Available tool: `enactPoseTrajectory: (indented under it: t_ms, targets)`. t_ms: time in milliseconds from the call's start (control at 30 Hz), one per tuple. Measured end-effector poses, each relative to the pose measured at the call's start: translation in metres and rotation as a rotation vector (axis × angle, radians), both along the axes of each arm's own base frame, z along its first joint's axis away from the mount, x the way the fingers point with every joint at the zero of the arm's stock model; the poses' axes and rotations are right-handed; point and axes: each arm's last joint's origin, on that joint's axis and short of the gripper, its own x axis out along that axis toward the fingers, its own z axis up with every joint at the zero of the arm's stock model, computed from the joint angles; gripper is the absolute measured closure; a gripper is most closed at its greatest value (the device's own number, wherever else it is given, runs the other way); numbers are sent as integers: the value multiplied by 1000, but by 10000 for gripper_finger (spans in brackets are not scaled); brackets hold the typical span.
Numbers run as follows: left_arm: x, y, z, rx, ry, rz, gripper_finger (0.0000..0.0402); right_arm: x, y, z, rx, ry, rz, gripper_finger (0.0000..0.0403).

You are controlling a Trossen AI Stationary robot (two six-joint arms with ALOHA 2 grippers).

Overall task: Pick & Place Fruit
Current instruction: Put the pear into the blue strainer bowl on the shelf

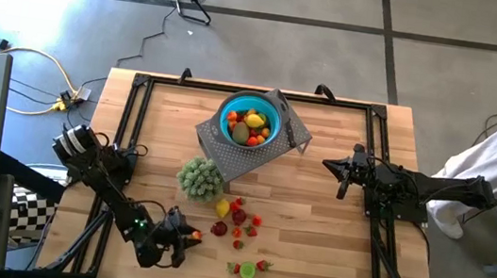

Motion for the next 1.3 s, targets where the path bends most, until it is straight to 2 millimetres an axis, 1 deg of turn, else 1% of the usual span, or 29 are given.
enactPoseTrajectory:
  t_ms: [267,367,433,533,633,767,900,1033,1300]
  targets:
    - [6,-5,24,96,-133,-37,269,0,0,0,0,1,0,401]
    - [8,-6,38,125,-177,-46,269,0,0,0,0,1,0,401]
    - [8,-5,49,138,-208,-20,269,0,0,0,-4,2,0,401]
    - [10,1,64,143,-242,11,269,0,0,0,-4,-3,1,401]
    - [15,12,79,136,-262,16,269,1,1,3,3,-32,33,401]
    - [28,31,91,139,-262,-16,269,3,4,11,20,-114,157,401]
    - [46,53,93,141,-246,-33,269,3,8,19,28,-193,267,401]
    - [62,75,95,101,-254,-57,269,4,10,25,27,-254,326,401]
    - [82,107,105,113,-337,-88,269,12,18,34,10,-339,426,400]
